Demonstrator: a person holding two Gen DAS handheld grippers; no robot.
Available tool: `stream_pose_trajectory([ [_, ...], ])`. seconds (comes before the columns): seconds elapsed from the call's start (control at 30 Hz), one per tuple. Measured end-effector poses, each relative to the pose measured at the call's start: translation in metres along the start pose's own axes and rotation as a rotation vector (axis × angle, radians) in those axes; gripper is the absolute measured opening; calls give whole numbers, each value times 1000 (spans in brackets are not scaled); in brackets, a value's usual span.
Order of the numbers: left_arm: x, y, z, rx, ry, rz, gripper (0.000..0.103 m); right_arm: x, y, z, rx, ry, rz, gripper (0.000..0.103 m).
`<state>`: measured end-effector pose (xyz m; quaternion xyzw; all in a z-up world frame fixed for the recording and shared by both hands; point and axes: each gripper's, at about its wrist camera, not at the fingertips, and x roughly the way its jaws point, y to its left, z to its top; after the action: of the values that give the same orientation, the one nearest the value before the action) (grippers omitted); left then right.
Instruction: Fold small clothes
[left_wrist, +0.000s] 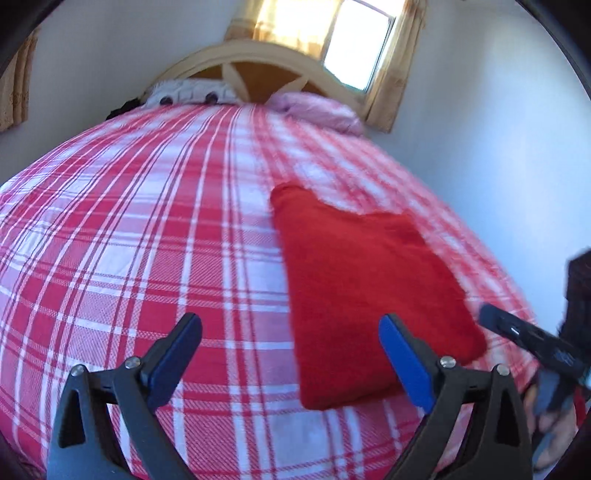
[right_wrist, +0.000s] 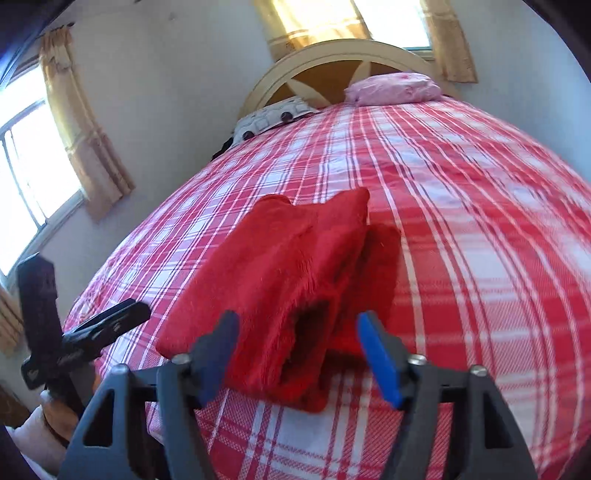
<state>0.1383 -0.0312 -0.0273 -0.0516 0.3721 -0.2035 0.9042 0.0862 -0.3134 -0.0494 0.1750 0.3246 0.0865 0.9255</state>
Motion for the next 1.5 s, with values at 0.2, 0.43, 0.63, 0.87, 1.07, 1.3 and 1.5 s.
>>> stream_pose_trajectory([
  [0.2, 29, -2, -1, 25, 66, 64, 99, 27, 4, -23, -7, 87, -43, 29],
  [0.43, 32, -28, -31, 148, 90, 69, 99, 26, -21, -52, 110, 127, 2, 22],
  [0.63, 19, -23, -20, 155, 95, 47, 99, 21, -20, -46, 105, 156, 36, 25],
  [0.87, 11, -12, 25, 90, 29, 63, 101, -6, -14, 15, 80, -46, 19, 69],
  [1.07, 46, -21, 43, 113, 52, 139, 101, 47, -20, 67, 76, -14, -17, 69],
  [1.3, 68, -32, 29, 131, 104, 140, 101, 97, -35, 56, 72, 90, -33, 22],
  [1.5, 74, -52, 23, 201, 82, 150, 103, 68, -54, 30, 101, 28, -144, 16],
])
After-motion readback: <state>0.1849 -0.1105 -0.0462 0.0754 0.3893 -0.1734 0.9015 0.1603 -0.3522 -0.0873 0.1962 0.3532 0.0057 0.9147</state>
